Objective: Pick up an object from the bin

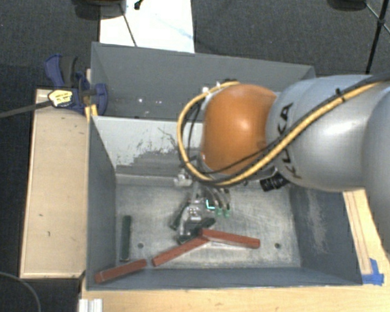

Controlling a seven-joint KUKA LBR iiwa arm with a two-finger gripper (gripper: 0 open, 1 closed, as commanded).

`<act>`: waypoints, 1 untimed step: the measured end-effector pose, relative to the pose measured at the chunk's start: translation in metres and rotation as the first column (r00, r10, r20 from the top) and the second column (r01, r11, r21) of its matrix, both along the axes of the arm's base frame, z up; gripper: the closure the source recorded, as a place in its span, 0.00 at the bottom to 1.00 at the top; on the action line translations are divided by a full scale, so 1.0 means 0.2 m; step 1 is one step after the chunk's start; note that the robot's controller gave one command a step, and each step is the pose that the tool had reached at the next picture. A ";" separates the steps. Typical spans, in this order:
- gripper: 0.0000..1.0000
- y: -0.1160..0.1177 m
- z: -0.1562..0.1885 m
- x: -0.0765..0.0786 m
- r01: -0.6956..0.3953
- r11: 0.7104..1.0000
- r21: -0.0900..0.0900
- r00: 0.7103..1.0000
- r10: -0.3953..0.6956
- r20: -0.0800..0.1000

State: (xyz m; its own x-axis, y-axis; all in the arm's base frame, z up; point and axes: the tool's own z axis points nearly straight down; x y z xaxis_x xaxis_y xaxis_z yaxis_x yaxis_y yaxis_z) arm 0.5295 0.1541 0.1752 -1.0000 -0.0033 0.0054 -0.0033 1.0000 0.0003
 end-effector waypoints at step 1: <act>0.00 0.00 0.02 0.01 0.004 1.000 0.001 1.000 -0.004 0.007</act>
Offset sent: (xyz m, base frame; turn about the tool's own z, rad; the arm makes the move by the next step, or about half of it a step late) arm -0.0099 -0.0514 -0.1052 -0.1620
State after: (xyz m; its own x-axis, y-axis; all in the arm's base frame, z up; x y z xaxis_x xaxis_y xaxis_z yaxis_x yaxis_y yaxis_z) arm 0.5315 0.1534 0.1791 -1.0000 0.0010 -0.0020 0.0010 1.0000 0.0014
